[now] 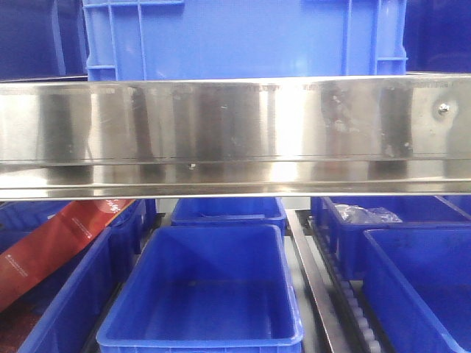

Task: Place valve from conveyor to right shelf box

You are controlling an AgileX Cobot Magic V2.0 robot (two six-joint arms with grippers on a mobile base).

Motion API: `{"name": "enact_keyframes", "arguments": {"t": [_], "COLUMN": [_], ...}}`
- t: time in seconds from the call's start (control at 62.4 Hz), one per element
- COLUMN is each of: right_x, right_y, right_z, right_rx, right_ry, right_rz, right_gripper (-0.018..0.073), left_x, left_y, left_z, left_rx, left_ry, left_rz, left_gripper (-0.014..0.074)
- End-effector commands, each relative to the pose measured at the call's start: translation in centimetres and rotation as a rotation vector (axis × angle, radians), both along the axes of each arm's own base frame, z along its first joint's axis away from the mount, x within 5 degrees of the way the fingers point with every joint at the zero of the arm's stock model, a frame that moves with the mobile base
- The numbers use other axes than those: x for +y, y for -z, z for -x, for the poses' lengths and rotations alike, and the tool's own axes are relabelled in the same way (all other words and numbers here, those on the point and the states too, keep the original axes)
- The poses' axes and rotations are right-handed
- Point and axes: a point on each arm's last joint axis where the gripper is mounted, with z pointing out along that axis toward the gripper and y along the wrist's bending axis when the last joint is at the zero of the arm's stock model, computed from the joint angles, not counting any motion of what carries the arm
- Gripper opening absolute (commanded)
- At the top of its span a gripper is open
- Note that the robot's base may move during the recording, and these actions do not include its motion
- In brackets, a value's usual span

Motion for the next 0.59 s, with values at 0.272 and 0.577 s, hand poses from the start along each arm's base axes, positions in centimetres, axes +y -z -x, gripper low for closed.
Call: {"name": "enact_keyframes", "arguments": {"t": [0.272, 0.577], "right_x": [-0.7, -2.5], "right_y": [3.3, 11.6], "right_z": [0.2, 2.4], "right_rx": [-0.016, -0.045], "right_ry": [0.059, 0.215], "right_rz": [0.071, 0.058], "right_gripper": [-0.0168, -0.0168], "left_x": [0.1, 0.1], "left_y": [-0.1, -0.1], "left_z": [0.0, 0.0], "left_rx": [-0.015, -0.015], "left_ry": [-0.01, -0.01], "left_rz": [0.01, 0.01], "left_gripper": [-0.0111, -0.0111]}}
